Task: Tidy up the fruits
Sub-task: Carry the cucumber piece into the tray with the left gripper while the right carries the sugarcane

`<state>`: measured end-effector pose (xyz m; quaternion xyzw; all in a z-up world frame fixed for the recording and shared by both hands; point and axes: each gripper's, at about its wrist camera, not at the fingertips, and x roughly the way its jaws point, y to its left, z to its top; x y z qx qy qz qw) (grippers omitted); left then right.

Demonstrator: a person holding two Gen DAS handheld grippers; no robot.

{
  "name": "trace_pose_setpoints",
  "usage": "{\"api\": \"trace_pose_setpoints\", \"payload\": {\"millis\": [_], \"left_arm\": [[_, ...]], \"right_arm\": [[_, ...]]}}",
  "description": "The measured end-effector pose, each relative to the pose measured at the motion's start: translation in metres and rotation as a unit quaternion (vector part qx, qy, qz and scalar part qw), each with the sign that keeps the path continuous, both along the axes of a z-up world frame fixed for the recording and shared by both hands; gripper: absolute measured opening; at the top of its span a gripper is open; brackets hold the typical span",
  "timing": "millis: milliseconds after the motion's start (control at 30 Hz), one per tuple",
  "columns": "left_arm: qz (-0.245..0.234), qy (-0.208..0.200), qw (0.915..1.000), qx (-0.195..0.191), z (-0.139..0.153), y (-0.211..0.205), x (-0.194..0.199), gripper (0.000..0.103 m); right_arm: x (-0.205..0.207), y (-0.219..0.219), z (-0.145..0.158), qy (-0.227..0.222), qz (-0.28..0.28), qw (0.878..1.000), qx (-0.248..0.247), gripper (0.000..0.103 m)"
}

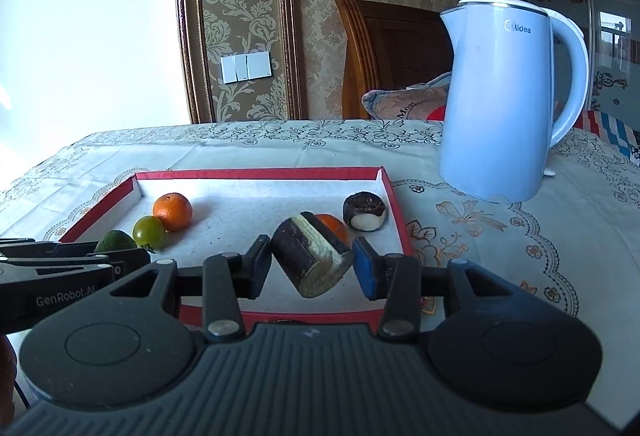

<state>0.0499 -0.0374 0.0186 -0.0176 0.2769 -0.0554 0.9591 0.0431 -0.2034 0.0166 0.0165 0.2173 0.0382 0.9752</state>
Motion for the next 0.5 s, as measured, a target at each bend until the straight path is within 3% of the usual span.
{"api": "trace_pose_setpoints", "payload": {"millis": [500], "left_arm": [[0.013,0.015,0.9998,0.006,-0.006,0.000,0.025,0.035]], "right_arm": [[0.033,0.000,-0.011,0.029,-0.018,0.999,-0.003,0.042]]}}
